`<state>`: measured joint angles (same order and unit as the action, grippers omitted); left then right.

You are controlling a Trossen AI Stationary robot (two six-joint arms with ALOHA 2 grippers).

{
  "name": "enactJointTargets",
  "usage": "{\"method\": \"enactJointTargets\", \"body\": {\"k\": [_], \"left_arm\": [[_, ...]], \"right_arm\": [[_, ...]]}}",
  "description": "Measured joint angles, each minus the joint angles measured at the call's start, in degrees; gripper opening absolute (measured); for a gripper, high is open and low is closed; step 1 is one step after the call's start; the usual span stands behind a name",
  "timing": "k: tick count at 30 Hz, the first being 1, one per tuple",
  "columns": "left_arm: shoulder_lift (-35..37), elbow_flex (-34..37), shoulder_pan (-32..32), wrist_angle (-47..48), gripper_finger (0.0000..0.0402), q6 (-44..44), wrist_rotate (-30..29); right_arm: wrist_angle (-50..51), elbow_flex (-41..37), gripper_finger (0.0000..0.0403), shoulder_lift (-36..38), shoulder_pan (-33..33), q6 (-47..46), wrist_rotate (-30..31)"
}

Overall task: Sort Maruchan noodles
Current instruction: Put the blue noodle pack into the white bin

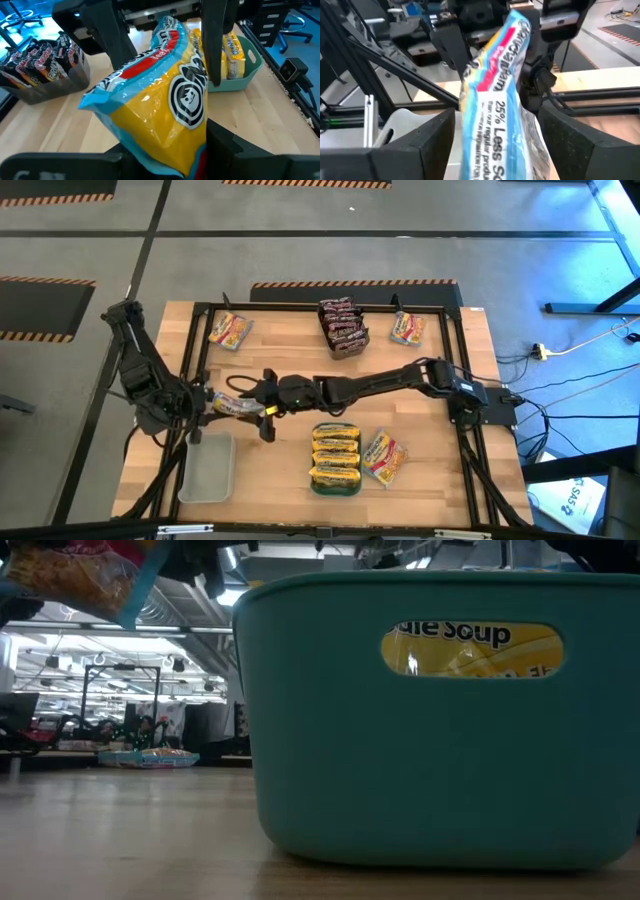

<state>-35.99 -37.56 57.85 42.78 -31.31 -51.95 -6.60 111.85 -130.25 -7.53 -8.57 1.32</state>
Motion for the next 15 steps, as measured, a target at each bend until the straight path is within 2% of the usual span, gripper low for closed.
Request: {"method": "enactJointTargets", "body": {"k": [3, 5, 11, 15], "left_arm": [[-0.02, 0.00, -0.75, 0.05, 0.0110, 0.02, 0.01], [-0.02, 0.00, -1.19, 0.05, 0.0110, 0.02, 0.01], [0.00, 0.00, -1.39, 0.14, 0.0112, 0.02, -0.02], [0.14, -0.22, -1.40, 0.55, 0.0138, -1.08, 1.56]], "right_arm": [[0.72, 0.00, 0.0258, -0.27, 0.00, 0.78, 0.17], [0.80, 0.00, 0.0233, -0.27, 0.07, 1.03, 0.25], [0.84, 0.00, 0.0119, -0.27, 0.09, 3.11, 0.68], [0.92, 0.00, 0.0056, -0.27, -0.02, 5.99, 0.89]]}}
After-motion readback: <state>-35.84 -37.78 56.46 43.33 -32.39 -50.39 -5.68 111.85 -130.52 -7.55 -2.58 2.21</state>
